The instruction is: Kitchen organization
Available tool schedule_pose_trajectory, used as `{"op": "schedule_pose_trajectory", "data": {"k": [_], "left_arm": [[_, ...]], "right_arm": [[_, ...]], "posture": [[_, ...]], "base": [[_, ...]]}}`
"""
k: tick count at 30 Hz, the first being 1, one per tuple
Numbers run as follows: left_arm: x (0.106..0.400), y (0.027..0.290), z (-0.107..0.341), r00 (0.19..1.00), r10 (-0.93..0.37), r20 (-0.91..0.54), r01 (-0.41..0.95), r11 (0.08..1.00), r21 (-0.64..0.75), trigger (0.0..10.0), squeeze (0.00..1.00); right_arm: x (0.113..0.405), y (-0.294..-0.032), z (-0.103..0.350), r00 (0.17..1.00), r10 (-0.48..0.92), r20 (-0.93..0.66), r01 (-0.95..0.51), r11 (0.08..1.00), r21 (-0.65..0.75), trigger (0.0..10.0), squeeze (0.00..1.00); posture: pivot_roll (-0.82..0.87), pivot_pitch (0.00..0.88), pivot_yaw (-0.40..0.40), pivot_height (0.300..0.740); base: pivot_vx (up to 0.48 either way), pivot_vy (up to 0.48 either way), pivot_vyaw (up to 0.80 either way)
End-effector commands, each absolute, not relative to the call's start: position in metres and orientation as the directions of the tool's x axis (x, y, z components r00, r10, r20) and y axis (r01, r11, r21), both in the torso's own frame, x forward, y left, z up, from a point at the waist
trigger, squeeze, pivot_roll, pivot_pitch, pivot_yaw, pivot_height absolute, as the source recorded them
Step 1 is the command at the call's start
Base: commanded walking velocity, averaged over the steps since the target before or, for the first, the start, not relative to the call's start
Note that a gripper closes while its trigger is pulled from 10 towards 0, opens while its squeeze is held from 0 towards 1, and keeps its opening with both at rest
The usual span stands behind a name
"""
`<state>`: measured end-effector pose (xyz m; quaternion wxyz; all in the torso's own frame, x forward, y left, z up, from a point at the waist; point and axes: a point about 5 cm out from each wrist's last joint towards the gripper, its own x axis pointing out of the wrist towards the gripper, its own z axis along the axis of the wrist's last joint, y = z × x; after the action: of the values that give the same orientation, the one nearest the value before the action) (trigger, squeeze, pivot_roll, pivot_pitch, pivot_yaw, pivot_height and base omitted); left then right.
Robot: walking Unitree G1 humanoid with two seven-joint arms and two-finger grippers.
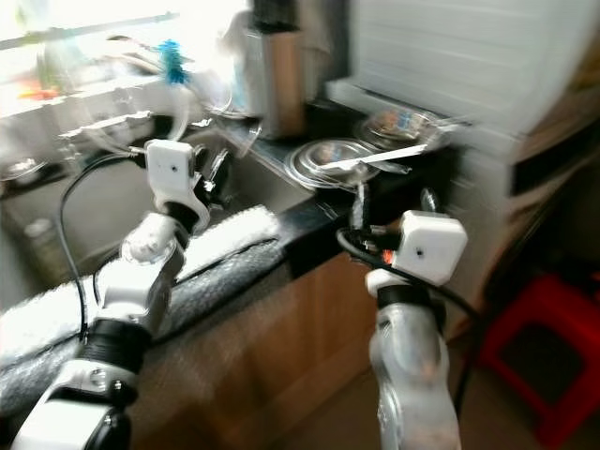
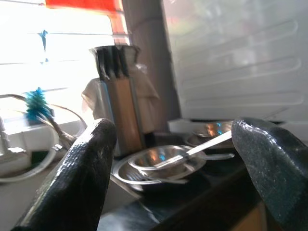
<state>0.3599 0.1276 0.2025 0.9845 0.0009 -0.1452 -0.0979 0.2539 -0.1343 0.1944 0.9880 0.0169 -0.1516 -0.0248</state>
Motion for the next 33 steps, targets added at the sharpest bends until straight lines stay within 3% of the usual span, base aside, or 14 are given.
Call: {"op": "schedule_pose_trajectory", "data": {"k": [1, 33], "left_arm": [[0.3606, 0.1231, 0.2104, 0.929, -0.209, 0.306, 0.209, 0.977, 0.032, 10.0, 0.00], [0.3611, 0.1224, 0.2127, 0.928, -0.204, 0.312, 0.207, 0.978, 0.024, 10.0, 0.00]], "right_arm": [[0.2540, -0.1329, 0.1959, 0.953, -0.054, 0.299, 0.044, 0.998, 0.042, 10.0, 0.00], [0.2582, -0.1297, 0.1956, 0.955, -0.006, 0.297, -0.002, 1.000, 0.026, 10.0, 0.00]], "posture": [[-0.21, 0.000, 0.063, 0.740], [-0.20, 0.000, 0.071, 0.740]], "base": [[0.304, 0.000, 0.00], [0.314, 0.000, 0.00]]}}
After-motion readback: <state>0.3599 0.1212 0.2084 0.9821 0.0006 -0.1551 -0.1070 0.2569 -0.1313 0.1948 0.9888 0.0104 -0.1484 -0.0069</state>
